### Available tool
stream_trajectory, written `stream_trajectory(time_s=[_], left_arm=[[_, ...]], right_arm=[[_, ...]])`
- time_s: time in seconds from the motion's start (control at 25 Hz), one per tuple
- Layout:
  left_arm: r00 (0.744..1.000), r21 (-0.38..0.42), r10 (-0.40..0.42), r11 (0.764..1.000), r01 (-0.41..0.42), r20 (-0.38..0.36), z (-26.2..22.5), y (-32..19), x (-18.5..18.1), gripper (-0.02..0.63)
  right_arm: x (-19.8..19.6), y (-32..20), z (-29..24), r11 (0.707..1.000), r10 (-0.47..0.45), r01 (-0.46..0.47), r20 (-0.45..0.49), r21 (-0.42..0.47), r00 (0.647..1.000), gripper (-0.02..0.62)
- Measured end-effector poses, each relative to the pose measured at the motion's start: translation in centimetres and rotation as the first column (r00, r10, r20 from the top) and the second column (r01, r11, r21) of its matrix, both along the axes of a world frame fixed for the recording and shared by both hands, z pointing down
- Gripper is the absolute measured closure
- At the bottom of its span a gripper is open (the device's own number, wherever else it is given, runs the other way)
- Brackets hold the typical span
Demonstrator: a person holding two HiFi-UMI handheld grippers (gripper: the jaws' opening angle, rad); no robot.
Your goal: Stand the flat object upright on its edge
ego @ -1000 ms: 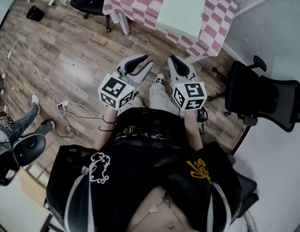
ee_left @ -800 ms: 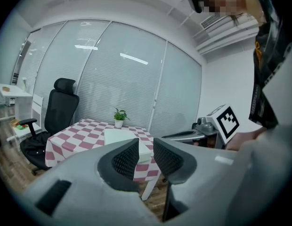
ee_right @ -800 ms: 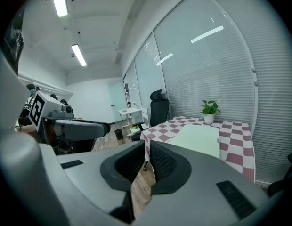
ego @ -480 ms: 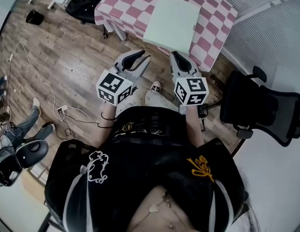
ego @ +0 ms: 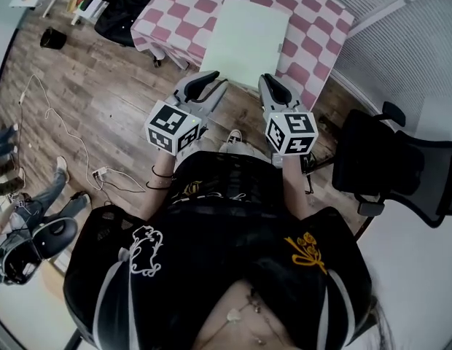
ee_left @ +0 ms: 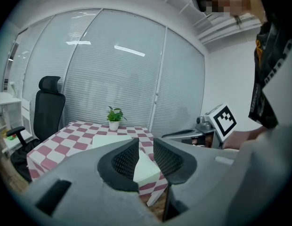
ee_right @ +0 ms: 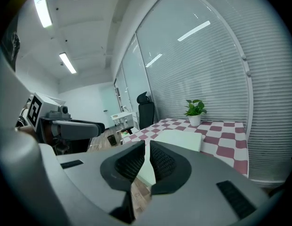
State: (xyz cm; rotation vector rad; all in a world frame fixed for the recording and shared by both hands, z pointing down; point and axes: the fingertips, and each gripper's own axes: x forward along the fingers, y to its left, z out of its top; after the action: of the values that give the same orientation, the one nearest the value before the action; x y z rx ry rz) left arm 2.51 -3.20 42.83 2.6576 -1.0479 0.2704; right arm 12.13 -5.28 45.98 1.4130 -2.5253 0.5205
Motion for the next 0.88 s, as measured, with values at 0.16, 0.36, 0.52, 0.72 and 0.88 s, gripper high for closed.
stream_trajectory(time_s=[0.16,0.36,0.52,0.72,0.88], left_arm=[[1.0,-0.007,0.004,1.0,-0.004,0.01,0.3,-0.9,0.9,0.5],[1.0,-0.025,-0.011,1.0,0.011,0.023,0.9,-1.5,0.4,0.502],[0.999,-0.046,-0.025,0.999,0.026,0.03,1.4,-2.5,-0.7,0.5],[0.999,-0.039,-0.015,0.999,0.016,0.028,1.7,-5.5,-1.4,0.5],[1.0,-0.042,-0.014,0.999,0.015,0.018,1.9,-9.0,-2.7,0.5]], right_arm=[[1.1,-0.7,0.5,1.0,0.008,-0.008,0.008,-0.011,1.0,0.559],[1.5,-1.4,1.4,0.999,0.022,-0.021,0.02,-0.029,1.0,0.559],[1.6,-2.1,1.9,0.999,0.033,-0.033,0.015,-0.043,0.999,0.56],[2.1,-4.4,2.4,0.996,0.075,-0.075,0.008,-0.048,0.997,0.558],[2.0,-7.2,2.6,0.993,0.106,-0.106,-0.014,-0.052,0.994,0.558]])
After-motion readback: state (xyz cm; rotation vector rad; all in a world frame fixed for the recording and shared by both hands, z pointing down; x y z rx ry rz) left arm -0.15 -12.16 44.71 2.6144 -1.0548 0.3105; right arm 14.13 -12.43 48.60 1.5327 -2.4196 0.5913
